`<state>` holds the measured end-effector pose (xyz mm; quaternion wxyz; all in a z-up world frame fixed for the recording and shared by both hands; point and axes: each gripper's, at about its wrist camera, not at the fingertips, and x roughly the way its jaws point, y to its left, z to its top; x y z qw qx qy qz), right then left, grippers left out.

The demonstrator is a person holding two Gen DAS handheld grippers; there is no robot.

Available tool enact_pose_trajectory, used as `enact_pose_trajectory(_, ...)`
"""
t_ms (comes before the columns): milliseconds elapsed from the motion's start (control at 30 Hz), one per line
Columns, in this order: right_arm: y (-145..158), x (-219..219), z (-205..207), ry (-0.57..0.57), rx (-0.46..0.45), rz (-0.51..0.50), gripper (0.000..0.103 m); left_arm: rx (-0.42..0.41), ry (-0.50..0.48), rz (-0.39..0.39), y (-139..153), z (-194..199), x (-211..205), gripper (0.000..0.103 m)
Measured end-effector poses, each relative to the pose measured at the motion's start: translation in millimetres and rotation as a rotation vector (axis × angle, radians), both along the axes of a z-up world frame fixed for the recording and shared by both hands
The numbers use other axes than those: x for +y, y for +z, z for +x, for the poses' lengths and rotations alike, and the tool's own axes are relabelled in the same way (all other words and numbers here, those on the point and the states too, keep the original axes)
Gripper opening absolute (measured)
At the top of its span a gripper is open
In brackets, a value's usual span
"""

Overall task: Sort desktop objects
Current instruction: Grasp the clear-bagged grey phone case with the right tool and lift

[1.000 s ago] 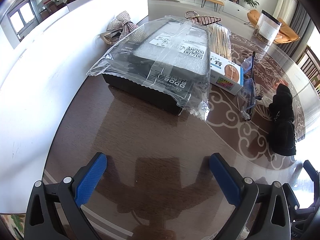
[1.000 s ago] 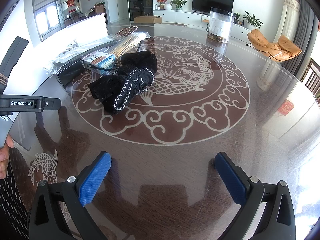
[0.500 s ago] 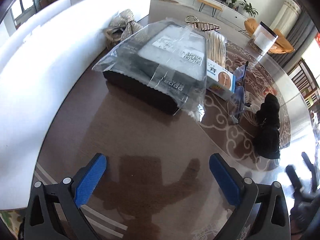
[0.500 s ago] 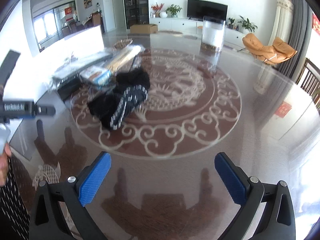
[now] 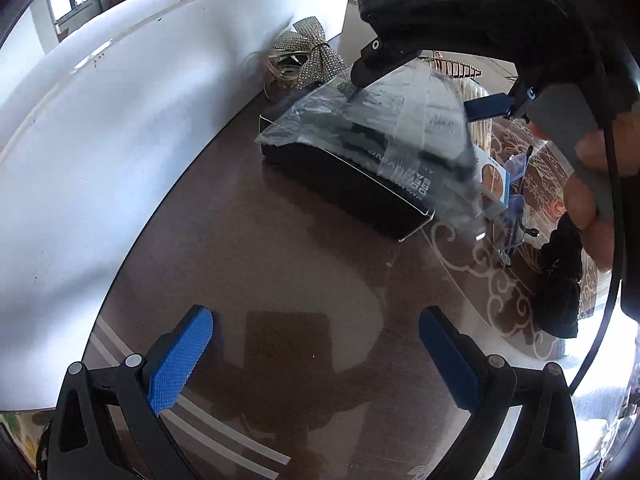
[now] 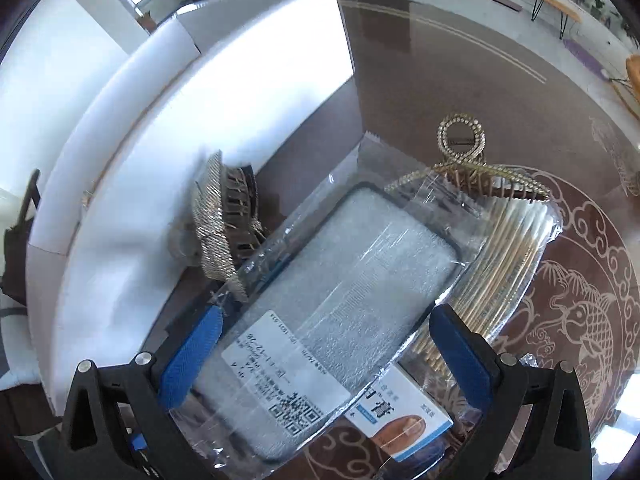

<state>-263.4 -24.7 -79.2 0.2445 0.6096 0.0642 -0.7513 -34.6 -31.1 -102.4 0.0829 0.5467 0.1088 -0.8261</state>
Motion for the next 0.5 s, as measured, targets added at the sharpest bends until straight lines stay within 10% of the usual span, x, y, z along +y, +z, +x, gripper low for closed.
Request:
enact_pose_trajectory(167,-16,44,15,-0.048,-0.073,-0.172,0.102,-0.013,-0.046,-0.035,-2,-1,15,0.103)
enact_pose_trajectory(500,-1,117,66,-0.093,-0.075,-0.049,0.102,0.057,-0.041,0.027,11,18,12,0.103)
